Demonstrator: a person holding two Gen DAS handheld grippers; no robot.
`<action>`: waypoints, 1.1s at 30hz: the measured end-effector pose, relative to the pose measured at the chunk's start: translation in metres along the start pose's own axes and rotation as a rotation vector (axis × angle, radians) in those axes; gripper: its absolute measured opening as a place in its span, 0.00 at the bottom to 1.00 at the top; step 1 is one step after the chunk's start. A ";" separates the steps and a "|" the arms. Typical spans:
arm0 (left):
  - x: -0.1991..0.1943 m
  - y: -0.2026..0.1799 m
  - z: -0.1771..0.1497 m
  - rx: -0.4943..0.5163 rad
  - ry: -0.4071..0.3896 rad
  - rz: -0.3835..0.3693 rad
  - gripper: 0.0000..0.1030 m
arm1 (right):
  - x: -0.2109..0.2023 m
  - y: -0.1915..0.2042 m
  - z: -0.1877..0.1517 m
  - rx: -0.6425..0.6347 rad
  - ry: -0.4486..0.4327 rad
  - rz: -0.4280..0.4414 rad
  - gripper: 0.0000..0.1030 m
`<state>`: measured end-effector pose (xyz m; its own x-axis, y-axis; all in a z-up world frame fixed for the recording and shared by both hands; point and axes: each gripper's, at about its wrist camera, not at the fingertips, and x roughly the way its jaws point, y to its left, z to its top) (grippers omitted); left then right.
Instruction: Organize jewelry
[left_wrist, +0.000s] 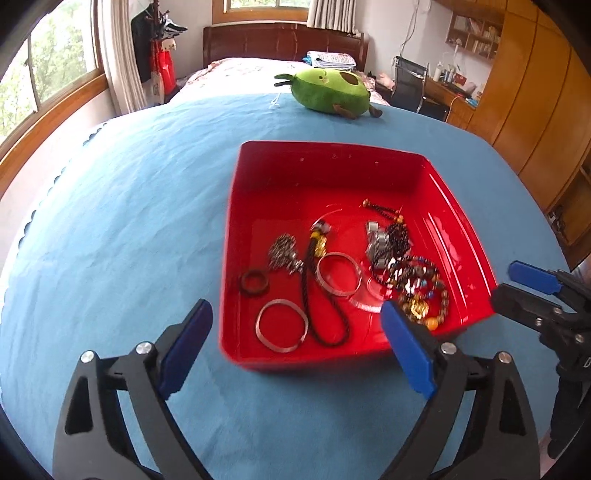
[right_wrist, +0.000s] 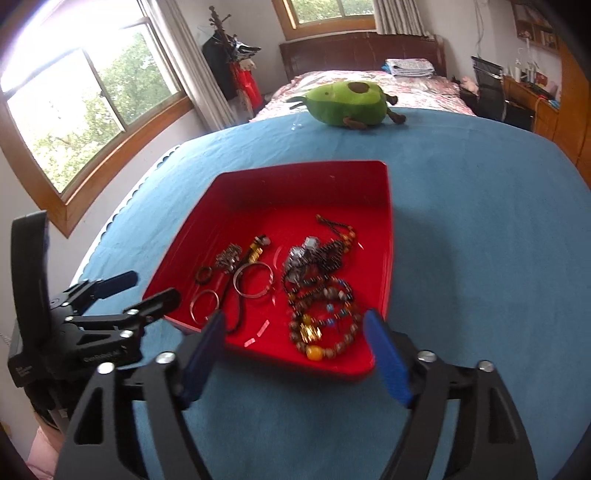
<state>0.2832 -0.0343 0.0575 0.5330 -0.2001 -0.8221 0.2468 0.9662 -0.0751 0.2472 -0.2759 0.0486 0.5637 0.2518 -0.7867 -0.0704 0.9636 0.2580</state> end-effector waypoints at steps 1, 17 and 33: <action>-0.002 0.002 -0.003 -0.005 0.003 0.003 0.92 | -0.003 0.000 -0.004 0.003 0.008 -0.017 0.82; -0.001 0.008 -0.029 -0.018 0.109 0.005 0.93 | 0.009 -0.001 -0.034 0.065 0.136 0.011 0.91; 0.011 0.007 -0.028 -0.011 0.118 0.029 0.93 | 0.024 -0.008 -0.037 0.085 0.186 0.014 0.91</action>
<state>0.2681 -0.0256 0.0325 0.4404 -0.1523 -0.8848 0.2234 0.9731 -0.0563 0.2306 -0.2738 0.0064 0.4010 0.2845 -0.8708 -0.0030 0.9510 0.3093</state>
